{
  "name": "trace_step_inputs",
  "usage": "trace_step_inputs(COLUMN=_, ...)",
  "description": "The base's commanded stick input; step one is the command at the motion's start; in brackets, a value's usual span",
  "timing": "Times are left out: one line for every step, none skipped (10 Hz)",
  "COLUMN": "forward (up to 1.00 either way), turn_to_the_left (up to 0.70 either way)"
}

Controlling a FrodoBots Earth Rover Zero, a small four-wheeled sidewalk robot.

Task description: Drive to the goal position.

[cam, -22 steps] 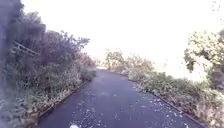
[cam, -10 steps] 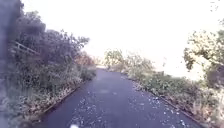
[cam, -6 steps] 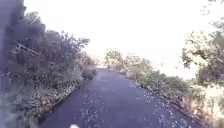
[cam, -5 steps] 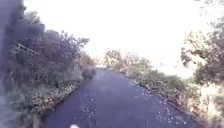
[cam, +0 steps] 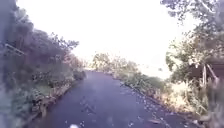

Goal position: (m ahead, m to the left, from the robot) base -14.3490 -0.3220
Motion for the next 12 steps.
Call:
trace_step_inputs(forward=0.0, turn_to_the_left=0.01)
trace_step_inputs(forward=0.0, turn_to_the_left=0.02)
trace_step_inputs(forward=0.04, turn_to_the_left=0.0)
trace_step_inputs(forward=0.02, turn_to_the_left=0.02)
trace_step_inputs(forward=0.01, turn_to_the_left=0.03)
trace_step_inputs(forward=0.0, turn_to_the_left=0.04)
trace_step_inputs(forward=0.0, turn_to_the_left=0.04)
trace_step_inputs(forward=0.0, turn_to_the_left=0.04)
trace_step_inputs(forward=0.0, turn_to_the_left=0.04)
trace_step_inputs(forward=0.2, turn_to_the_left=0.0)
trace_step_inputs(forward=0.44, turn_to_the_left=0.01)
trace_step_inputs(forward=0.67, turn_to_the_left=0.02)
